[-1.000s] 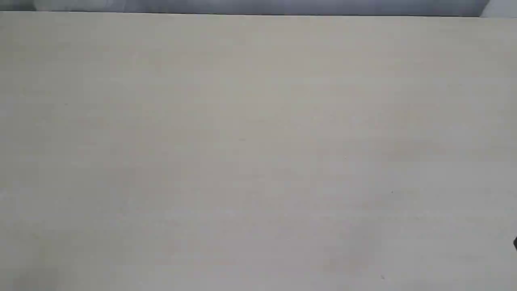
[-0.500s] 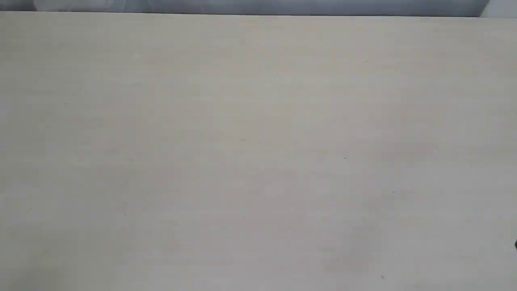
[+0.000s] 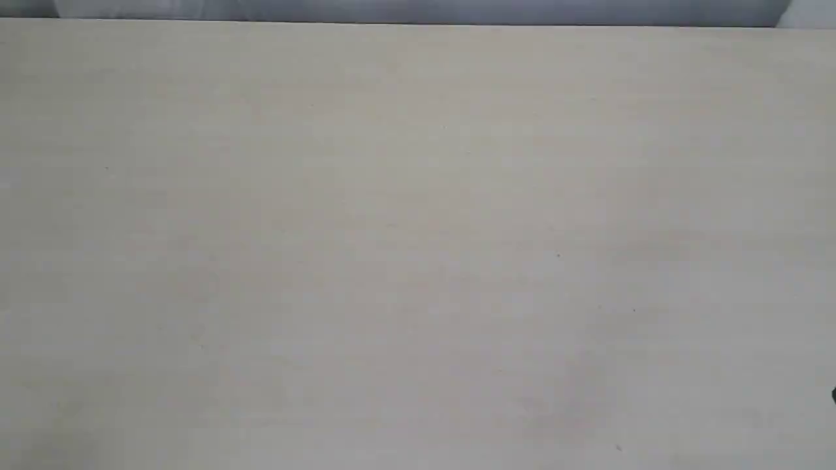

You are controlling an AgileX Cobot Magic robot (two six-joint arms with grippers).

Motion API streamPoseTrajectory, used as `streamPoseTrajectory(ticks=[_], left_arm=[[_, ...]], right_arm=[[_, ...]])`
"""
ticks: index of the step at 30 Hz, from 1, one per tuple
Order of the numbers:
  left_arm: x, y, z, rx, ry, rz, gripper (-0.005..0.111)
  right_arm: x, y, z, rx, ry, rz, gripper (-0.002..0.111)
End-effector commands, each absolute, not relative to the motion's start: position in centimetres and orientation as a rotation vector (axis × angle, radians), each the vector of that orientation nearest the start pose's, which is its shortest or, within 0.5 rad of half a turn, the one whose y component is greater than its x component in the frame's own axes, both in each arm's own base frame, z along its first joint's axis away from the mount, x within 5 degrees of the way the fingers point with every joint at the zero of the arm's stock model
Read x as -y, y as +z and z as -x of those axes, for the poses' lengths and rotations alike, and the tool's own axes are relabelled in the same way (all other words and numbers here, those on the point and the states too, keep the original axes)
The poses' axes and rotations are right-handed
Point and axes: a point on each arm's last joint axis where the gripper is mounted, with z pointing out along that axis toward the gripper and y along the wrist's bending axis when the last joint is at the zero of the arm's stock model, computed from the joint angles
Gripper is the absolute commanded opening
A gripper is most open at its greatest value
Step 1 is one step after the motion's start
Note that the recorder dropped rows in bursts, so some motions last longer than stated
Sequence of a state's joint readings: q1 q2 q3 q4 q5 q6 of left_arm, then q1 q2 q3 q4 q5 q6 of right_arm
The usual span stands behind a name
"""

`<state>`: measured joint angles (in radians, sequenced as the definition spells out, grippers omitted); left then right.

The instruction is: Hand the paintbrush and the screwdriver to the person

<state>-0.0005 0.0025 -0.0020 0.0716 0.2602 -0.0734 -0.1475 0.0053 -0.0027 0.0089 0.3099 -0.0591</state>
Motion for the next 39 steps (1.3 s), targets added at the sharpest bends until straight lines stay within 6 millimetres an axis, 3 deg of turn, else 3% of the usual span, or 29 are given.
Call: streamPoseTrajectory(ticks=[1,39], left_arm=[[-0.12,19.06,-5.53,-1.732,0.003,0.014,0.000],[-0.12,19.04,-5.52,-1.735,0.003,0.014,0.000]], right_arm=[[0.76,18.48,-5.36,-1.797,-0.128,-0.099,0.004],[0.76,18.37,-5.33,-1.808,-0.116,-0.115,0.004]])
